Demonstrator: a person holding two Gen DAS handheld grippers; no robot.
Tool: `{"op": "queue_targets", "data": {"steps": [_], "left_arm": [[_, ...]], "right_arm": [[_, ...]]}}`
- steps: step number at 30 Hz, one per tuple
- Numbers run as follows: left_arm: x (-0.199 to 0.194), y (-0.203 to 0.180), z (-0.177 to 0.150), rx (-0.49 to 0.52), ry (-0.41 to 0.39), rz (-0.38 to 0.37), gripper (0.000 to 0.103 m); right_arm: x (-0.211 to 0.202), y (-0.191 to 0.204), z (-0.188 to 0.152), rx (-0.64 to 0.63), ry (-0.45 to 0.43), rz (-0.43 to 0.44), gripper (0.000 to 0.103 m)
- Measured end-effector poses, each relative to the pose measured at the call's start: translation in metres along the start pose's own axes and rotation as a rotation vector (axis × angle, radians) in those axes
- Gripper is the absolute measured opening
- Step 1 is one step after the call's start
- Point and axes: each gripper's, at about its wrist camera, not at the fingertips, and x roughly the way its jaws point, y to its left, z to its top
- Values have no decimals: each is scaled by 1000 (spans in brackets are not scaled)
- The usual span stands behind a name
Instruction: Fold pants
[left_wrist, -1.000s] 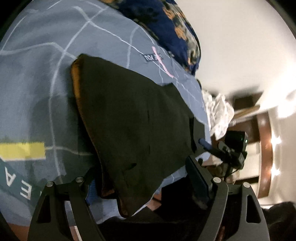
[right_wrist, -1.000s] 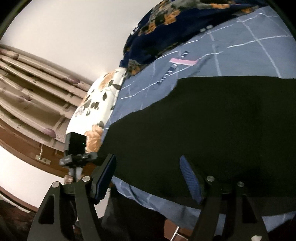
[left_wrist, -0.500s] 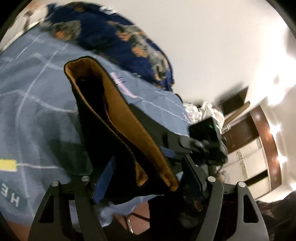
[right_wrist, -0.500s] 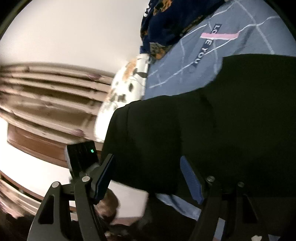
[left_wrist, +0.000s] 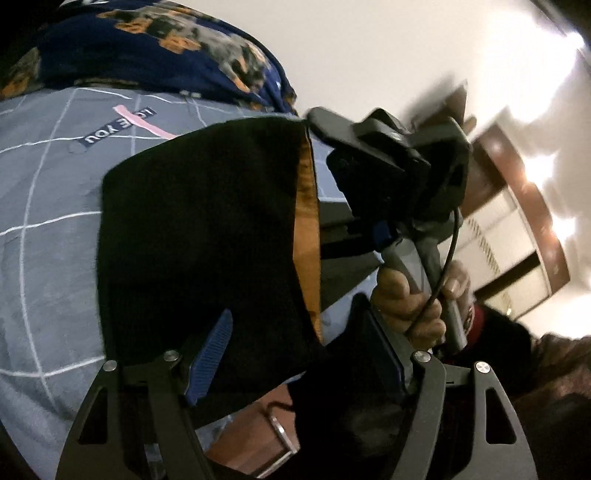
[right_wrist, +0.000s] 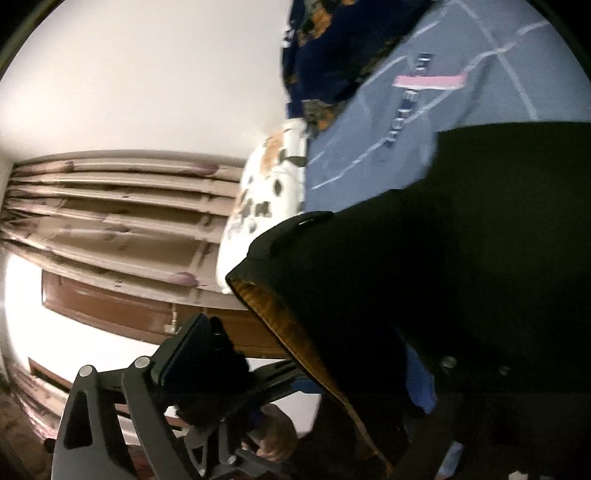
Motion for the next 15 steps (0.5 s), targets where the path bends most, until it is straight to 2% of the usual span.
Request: {"op": "queue_targets", "data": {"steps": [3,6,8,10,13,15], "left_arm": [[5,-4,-5,40,21,53,73],[0,6,-9,18,38,72,73],[-7,11,-11,-4,26,85,73],[-17,18,-13,-30,8,97,73],[-32,29,-10,-79,-31,123,73],[-36,34,-5,-110,-54,121,73]], "right_arm": [[-4,-15,-3,27,-3,-57,93],[0,-20,-4,10,1,-124,89],[4,-20,-5,-18,12,-157,74],[9,-20,-4,-37,32,-207,35],[9,-20,-3,-52,25,-243,24],[6,-15,-2,-67,16,-255,22]]}}
